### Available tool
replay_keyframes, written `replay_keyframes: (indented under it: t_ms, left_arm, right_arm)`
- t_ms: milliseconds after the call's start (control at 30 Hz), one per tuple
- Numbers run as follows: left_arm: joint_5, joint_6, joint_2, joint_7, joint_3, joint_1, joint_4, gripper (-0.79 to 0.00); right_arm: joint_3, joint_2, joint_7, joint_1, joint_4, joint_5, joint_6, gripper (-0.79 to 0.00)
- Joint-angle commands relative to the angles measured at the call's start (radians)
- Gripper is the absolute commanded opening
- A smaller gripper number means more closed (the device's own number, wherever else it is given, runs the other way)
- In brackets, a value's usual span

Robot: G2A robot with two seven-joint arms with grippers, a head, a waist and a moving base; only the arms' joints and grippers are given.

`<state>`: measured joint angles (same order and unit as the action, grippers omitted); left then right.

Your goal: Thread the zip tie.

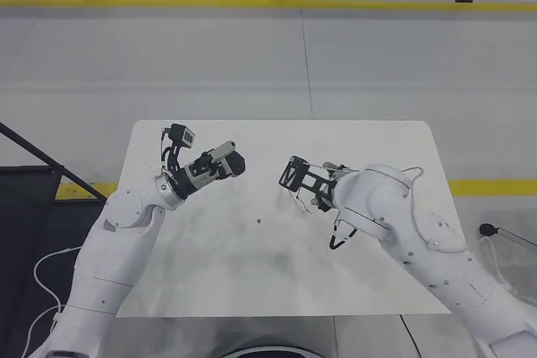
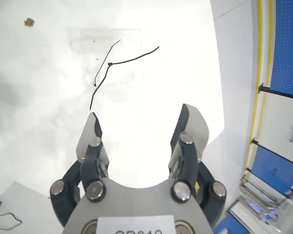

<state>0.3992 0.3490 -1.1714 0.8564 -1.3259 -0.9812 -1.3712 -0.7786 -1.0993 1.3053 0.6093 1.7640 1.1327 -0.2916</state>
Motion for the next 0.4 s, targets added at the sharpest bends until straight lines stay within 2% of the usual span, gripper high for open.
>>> replay_keyframes:
  t_ms: [0, 67, 200, 367]
  left_arm:
    - [-0.068, 0.001, 0.002, -0.035, 0.002, -0.006, -0.016, 0.000]
    - [-0.148, 0.019, 0.005, -0.081, -0.002, -0.010, -0.035, 0.000]
    - [-0.443, 0.099, 0.009, -0.264, -0.005, -0.052, -0.109, 0.000]
    - [-0.777, 0.078, 0.011, -0.459, 0.007, -0.102, -0.189, 0.000]
  right_arm:
    - [-0.098, 0.025, -0.062, 0.078, 0.050, 0.006, -0.004, -0.009]
    - [-0.176, 0.046, -0.119, 0.151, 0.098, 0.021, -0.003, 0.000]
    - [-0.309, 0.077, -0.247, 0.283, 0.178, 0.046, -0.037, 0.000]
    - [-0.461, 0.102, -0.453, 0.423, 0.235, 0.031, -0.085, 0.000]
